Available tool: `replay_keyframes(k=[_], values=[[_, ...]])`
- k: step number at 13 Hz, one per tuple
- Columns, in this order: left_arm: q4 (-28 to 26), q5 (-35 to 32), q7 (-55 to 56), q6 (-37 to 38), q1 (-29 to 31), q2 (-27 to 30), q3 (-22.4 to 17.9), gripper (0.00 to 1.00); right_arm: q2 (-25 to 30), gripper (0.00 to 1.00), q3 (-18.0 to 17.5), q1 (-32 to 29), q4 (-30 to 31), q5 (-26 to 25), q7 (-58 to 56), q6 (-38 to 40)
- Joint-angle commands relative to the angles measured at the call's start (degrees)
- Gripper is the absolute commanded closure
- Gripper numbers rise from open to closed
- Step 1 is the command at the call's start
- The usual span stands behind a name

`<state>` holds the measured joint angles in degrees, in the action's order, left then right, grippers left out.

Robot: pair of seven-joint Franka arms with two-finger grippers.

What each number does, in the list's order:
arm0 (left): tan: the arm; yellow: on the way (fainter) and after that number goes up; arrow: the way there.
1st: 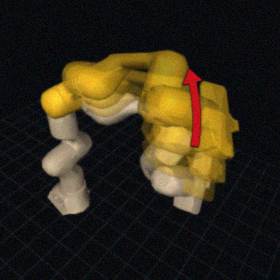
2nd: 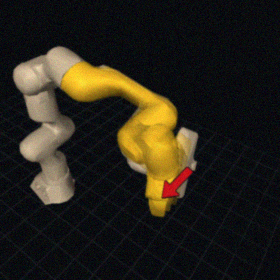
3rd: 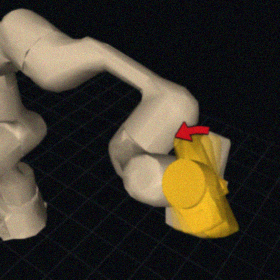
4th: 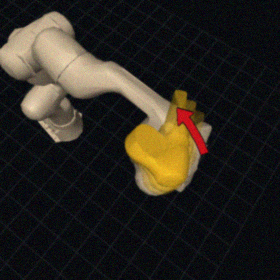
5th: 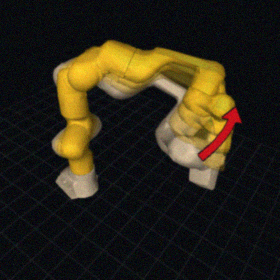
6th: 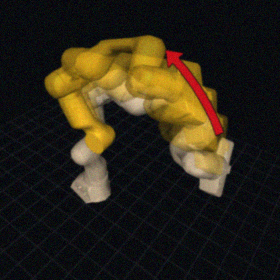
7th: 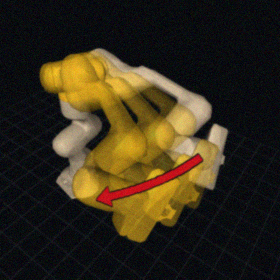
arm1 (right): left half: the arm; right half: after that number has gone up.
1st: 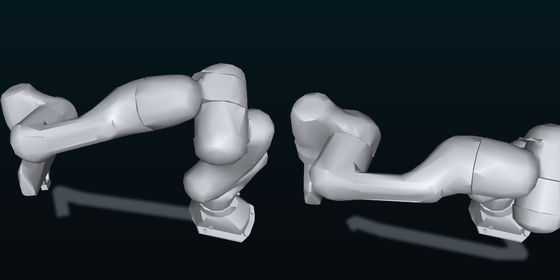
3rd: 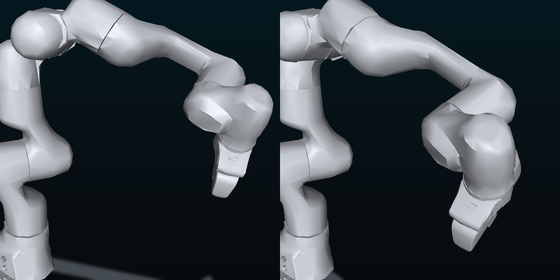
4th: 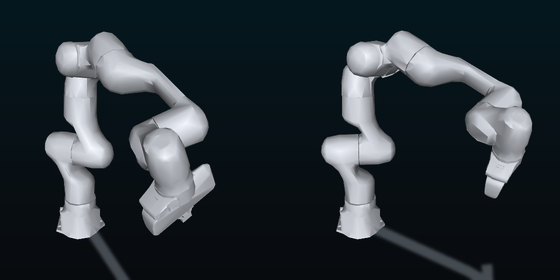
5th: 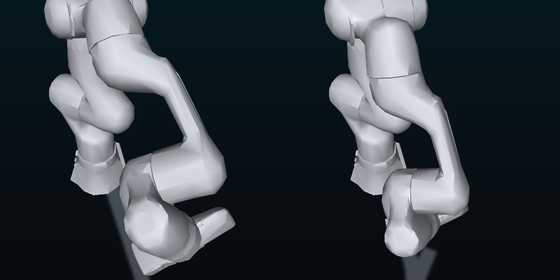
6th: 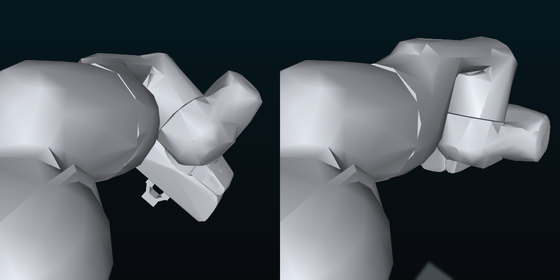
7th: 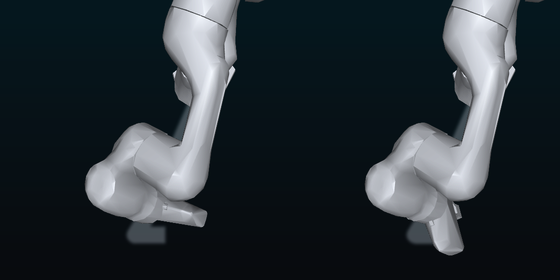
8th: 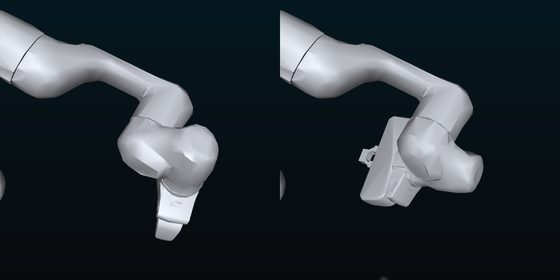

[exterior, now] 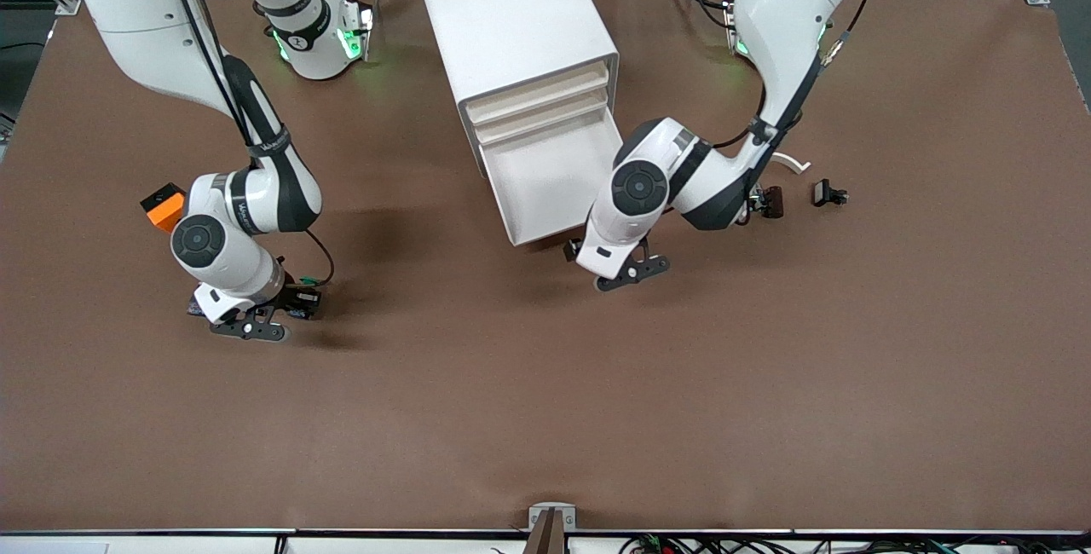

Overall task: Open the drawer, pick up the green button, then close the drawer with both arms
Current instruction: 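Place the green button beside the red button while the left gripper pushes the drawer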

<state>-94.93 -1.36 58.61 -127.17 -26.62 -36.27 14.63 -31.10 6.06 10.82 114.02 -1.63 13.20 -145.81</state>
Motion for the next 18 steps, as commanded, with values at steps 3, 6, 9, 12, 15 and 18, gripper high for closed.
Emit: replay_keyframes(k=[3,6,9,12,15,18], values=[[0.4,-1.5,4.3,0.0,-4.0,-0.8,-0.7,0.00,-0.1,1.00,-0.6,-1.2,0.5,-1.4,-0.1,-0.3],[0.4,-2.4,4.3,0.0,-4.5,-0.9,-0.7,0.00,0.1,1.00,-0.7,-1.0,1.9,-1.3,0.7,-0.4],[0.3,-5.0,4.5,0.0,-5.3,-1.4,-0.6,0.00,0.3,1.00,-1.0,-0.3,2.3,-1.3,0.7,-0.6],[-0.7,-5.1,4.5,0.0,-6.8,-1.1,-0.5,0.00,0.4,1.00,-1.0,1.2,2.3,-1.2,0.9,-0.5],[-0.8,-5.0,5.5,0.2,-9.1,-1.4,-0.5,0.00,0.4,1.00,-1.0,1.7,2.3,-1.2,0.9,-0.5],[-0.7,-4.3,8.5,0.4,-11.5,-1.4,-0.3,0.00,0.5,0.70,-1.0,1.4,2.2,-1.2,0.9,0.2]])
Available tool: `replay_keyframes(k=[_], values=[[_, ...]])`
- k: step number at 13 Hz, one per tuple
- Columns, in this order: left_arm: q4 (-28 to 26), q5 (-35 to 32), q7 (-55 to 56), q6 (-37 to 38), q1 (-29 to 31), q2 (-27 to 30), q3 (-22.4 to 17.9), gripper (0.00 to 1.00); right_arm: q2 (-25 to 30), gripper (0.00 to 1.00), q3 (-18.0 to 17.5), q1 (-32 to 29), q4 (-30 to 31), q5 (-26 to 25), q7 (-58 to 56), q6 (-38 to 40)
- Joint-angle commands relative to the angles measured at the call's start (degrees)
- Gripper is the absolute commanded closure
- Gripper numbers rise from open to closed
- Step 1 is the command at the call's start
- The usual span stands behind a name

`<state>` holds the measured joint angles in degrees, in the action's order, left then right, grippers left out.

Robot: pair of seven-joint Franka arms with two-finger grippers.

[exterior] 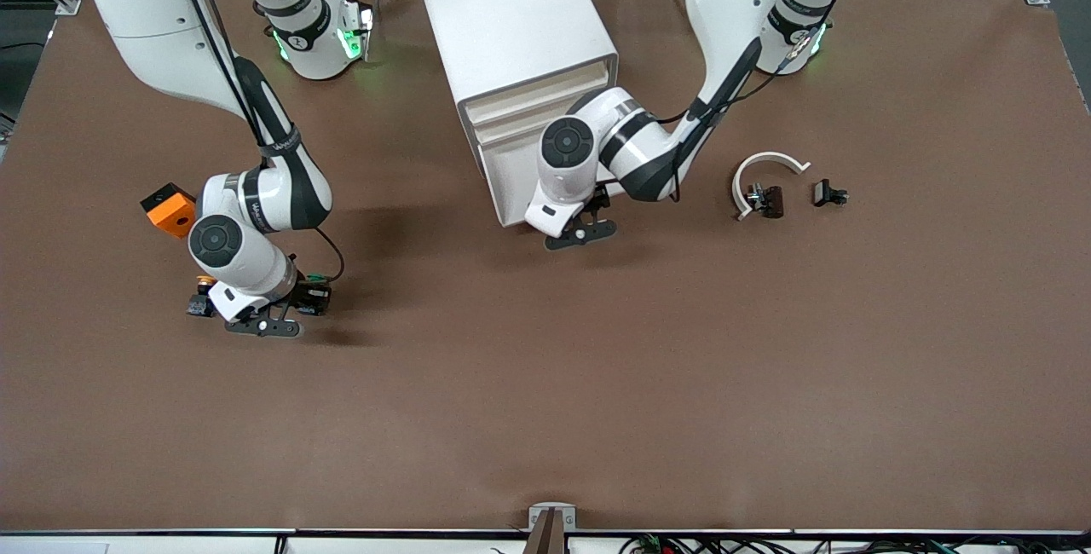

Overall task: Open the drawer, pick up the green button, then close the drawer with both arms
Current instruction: 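Place the green button beside the red button while the left gripper pushes the drawer, then withdraw the right gripper while the left gripper finishes closing the drawer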

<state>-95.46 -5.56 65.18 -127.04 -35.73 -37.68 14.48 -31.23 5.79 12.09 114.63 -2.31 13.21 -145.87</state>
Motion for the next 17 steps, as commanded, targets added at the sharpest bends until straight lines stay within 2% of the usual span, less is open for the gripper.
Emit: replay_keyframes(k=[1,4,9,15,17], values=[[-0.2,0.0,2.7,0.5,-2.8,0.0,0.0,0.00,0.6,0.01,-0.7,-0.2,1.4,-0.5,1.0,0.2],[-0.3,1.9,4.4,0.7,-4.0,-0.3,0.4,0.00,1.5,0.00,-0.6,-0.6,-0.9,-0.5,0.5,3.6],[-0.2,5.6,4.6,2.9,-7.0,-0.8,0.3,0.00,8.1,0.00,-0.5,-1.5,-7.7,0.3,0.6,21.5],[0.0,8.0,6.1,4.6,-8.8,-0.8,0.4,0.00,18.9,0.00,-0.4,-4.0,-10.4,0.2,-0.2,37.5],[-0.1,8.9,6.2,4.6,-9.4,-0.8,0.5,0.00,21.0,0.00,-0.4,-4.9,-13.5,0.2,-1.7,44.4]])
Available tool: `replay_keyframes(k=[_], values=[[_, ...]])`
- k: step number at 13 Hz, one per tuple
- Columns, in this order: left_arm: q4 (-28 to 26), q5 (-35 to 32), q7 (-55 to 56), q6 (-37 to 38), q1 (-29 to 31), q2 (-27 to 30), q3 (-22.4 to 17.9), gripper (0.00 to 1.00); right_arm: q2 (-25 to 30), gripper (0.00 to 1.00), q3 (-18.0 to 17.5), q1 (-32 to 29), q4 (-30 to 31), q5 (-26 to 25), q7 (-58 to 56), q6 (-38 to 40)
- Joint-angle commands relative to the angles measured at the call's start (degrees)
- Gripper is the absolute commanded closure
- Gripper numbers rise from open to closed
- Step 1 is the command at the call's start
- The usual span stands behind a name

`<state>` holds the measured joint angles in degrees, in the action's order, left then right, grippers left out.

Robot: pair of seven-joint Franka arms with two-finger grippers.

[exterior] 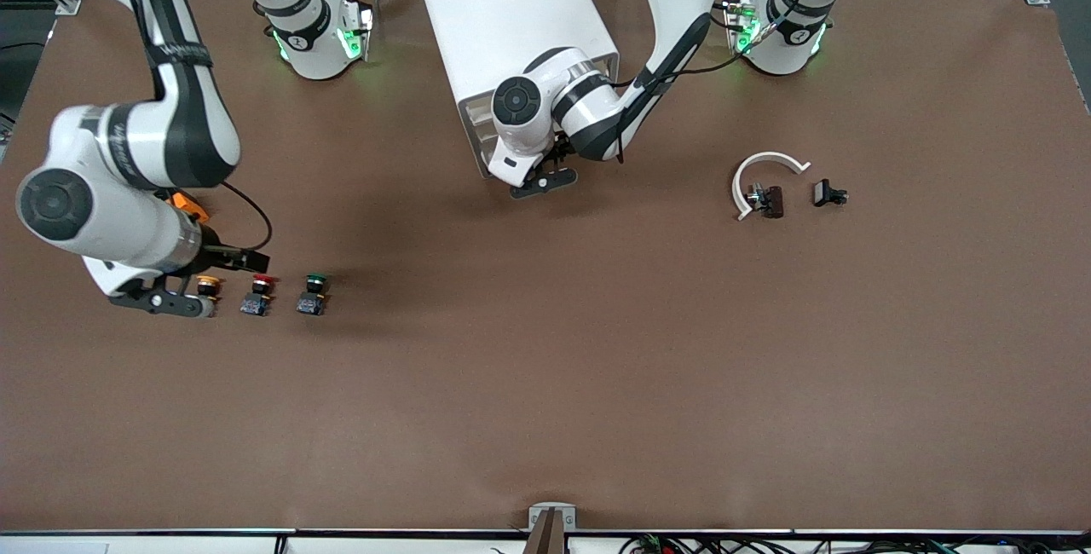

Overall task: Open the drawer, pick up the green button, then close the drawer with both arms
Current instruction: 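Withdraw the right gripper while the left gripper finishes closing the drawer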

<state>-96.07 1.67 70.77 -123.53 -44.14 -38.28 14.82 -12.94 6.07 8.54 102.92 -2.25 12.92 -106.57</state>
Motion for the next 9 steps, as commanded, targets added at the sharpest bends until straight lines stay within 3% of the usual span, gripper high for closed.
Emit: replay_keyframes(k=[1,6,9], values=[[0.4,2.0,0.6,1.2,-1.2,-0.2,0.1,0.00,3.4,0.00,-0.7,-1.7,-3.2,0.1,-1.9,7.9],[0.7,2.0,0.3,2.8,-1.7,-0.1,0.2,0.00,6.1,0.00,-0.6,-7.0,-9.2,0.1,-15.3,16.5],[0.7,2.3,0.3,3.6,-1.5,0.0,1.3,0.00,6.5,0.00,-1.0,-8.4,-12.0,0.8,-15.5,18.7]])
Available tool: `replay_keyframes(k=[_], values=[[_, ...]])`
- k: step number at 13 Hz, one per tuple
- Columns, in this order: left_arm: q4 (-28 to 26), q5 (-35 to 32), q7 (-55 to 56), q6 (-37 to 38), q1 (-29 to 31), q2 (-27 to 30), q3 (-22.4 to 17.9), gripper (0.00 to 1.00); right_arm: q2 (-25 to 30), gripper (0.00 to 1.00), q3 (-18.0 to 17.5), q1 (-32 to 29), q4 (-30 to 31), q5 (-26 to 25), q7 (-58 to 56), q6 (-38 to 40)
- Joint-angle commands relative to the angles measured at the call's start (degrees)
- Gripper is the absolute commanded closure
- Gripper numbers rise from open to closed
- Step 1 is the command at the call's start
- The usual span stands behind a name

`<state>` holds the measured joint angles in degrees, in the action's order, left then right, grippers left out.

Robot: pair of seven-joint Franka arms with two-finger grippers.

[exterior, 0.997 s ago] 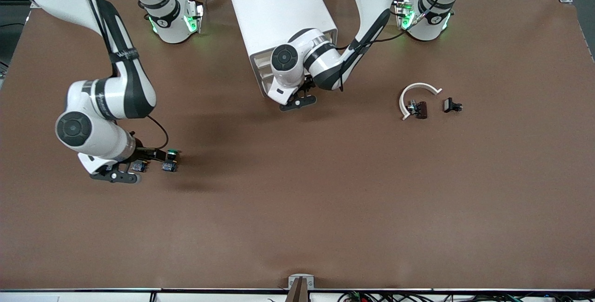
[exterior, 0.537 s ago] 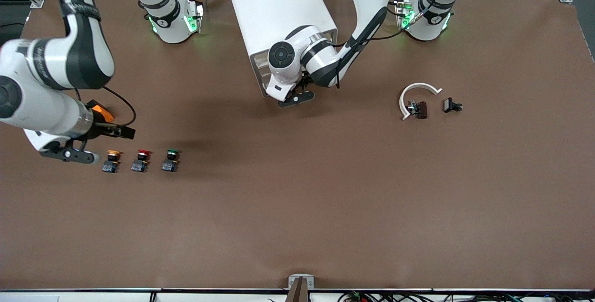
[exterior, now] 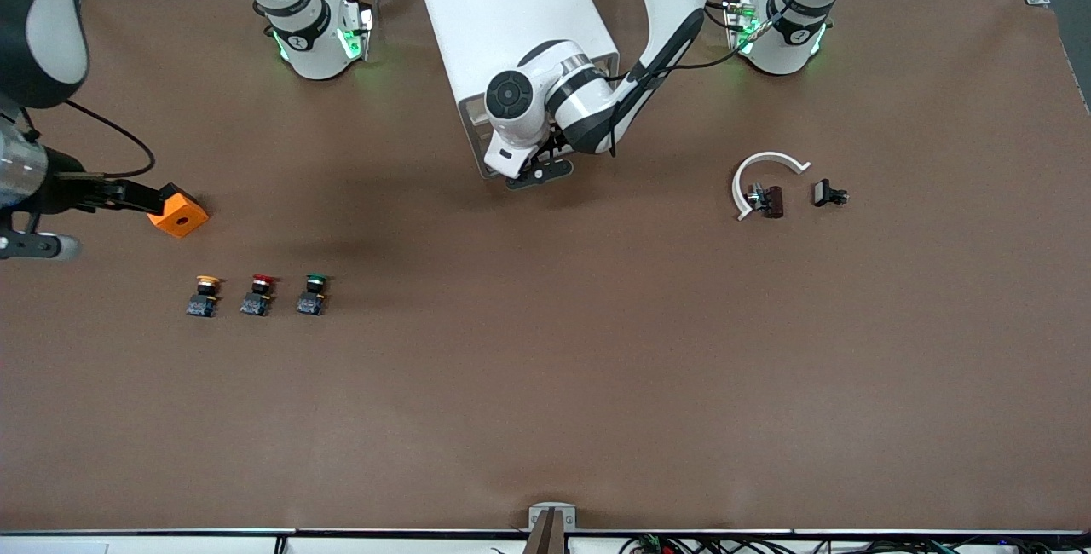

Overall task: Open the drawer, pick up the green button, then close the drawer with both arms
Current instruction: 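Withdraw the right gripper while the left gripper finishes closing the drawer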

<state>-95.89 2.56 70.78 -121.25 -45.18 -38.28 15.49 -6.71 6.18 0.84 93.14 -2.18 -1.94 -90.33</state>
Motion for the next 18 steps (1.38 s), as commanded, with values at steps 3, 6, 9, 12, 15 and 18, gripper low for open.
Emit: replay_keyframes(k=[3,6,9,12,15,18], values=[[0.5,1.4,-0.2,1.6,0.1,-0.1,0.7,0.00,-1.0,0.00,-1.2,0.0,-9.3,-0.4,-1.1,8.1],[1.7,0.4,-1.1,1.7,5.4,0.3,0.5,0.00,-1.3,0.00,-1.0,-0.1,-9.9,-0.4,-1.2,8.2],[4.6,-0.6,-12.5,2.2,13.7,0.8,0.2,0.00,-3.2,0.00,-1.0,-0.5,-9.9,0.9,-1.0,8.5],[4.7,-4.4,-22.8,3.8,23.4,3.9,0.2,0.00,-0.8,0.00,-1.2,-0.1,-9.6,0.7,-1.2,12.5],[4.1,-4.7,-42.0,9.5,35.2,8.2,0.5,0.00,2.9,0.00,-1.0,-0.4,-9.5,0.7,-1.3,12.9],[4.1,-4.9,-56.6,13.8,44.9,13.0,0.2,0.00,4.7,0.00,-0.8,-2.2,-9.5,0.8,-0.6,13.3]])
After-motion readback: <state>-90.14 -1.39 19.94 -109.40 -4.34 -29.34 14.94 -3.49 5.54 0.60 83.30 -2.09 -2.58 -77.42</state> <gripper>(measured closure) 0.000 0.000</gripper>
